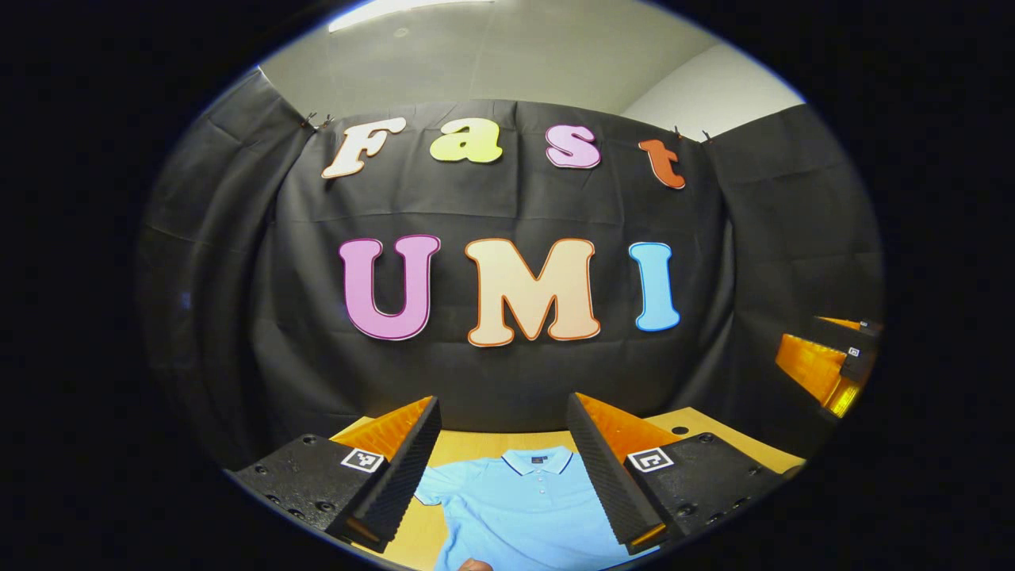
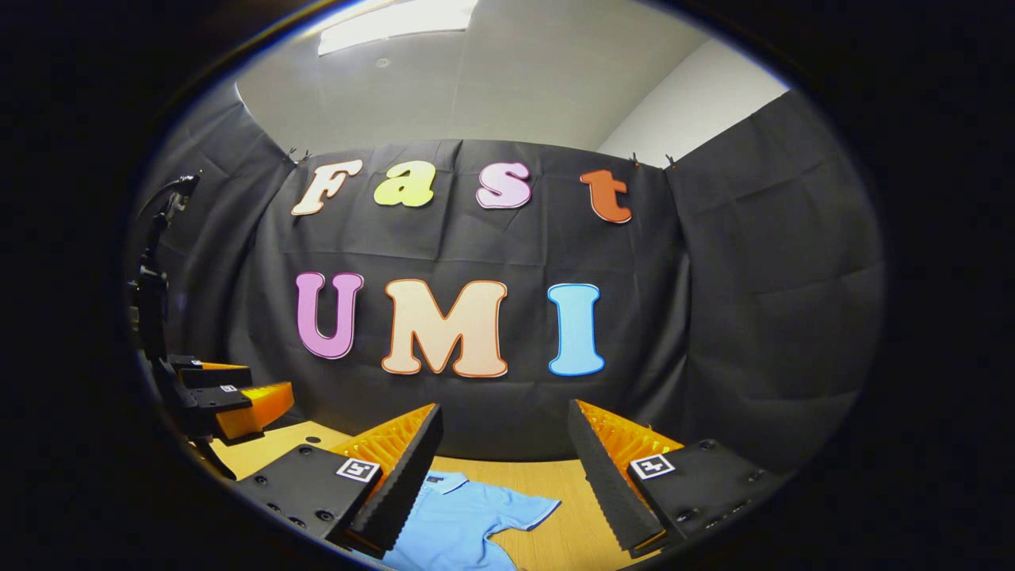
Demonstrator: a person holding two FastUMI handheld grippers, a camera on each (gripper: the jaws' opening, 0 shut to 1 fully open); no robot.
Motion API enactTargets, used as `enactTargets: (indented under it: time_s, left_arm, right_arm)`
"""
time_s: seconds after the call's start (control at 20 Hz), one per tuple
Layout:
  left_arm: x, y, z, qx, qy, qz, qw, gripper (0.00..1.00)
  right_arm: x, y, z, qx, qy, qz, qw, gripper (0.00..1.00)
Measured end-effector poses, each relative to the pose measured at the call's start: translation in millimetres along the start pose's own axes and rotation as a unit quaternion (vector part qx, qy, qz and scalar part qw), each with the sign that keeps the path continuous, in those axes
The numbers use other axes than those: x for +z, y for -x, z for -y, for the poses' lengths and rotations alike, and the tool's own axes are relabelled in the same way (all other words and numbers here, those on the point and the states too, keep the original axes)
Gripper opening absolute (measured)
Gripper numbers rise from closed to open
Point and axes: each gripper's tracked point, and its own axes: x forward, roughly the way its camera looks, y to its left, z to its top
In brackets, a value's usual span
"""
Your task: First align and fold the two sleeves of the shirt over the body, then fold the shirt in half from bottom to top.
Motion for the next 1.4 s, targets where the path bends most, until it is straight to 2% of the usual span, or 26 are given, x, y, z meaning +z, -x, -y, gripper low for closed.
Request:
enactTargets:
  time_s: [0.3,0.45,0.6,0.8,1.0,1.4]
  left_arm:
    - [-11.7,-5.8,-6.7,0.002,-0.001,0.001,1.0,0.95]
    - [-14.4,-21.5,-12.8,-0.01,0.003,0.002,1.0,0.95]
    - [-17.4,-37.7,-33.7,-0.001,0.0,-0.001,1.0,0.95]
    - [-35.7,-52.8,-57.4,0.002,-0.024,-0.031,0.999,0.95]
    - [-51.0,-62.6,-79.6,0.013,-0.024,-0.048,0.998,0.95]
    - [-82.3,-69.7,-111.4,0.035,-0.016,-0.089,0.995,0.95]
  right_arm:
    - [-52.4,-30.1,2.2,0.016,-0.001,-0.036,0.999,0.98]
    - [-103.9,-67.7,17.0,-0.004,0.0,-0.088,0.996,0.99]
    - [-161.3,-107.5,29.8,-0.022,0.008,-0.139,0.99,0.99]
    - [-239.1,-144.9,42.0,-0.051,-0.013,-0.214,0.976,0.99]
    - [-299.3,-173.7,49.8,-0.07,-0.015,-0.266,0.961,1.0]
    - [-422.0,-189.5,77.2,-0.11,-0.005,-0.383,0.917,1.0]
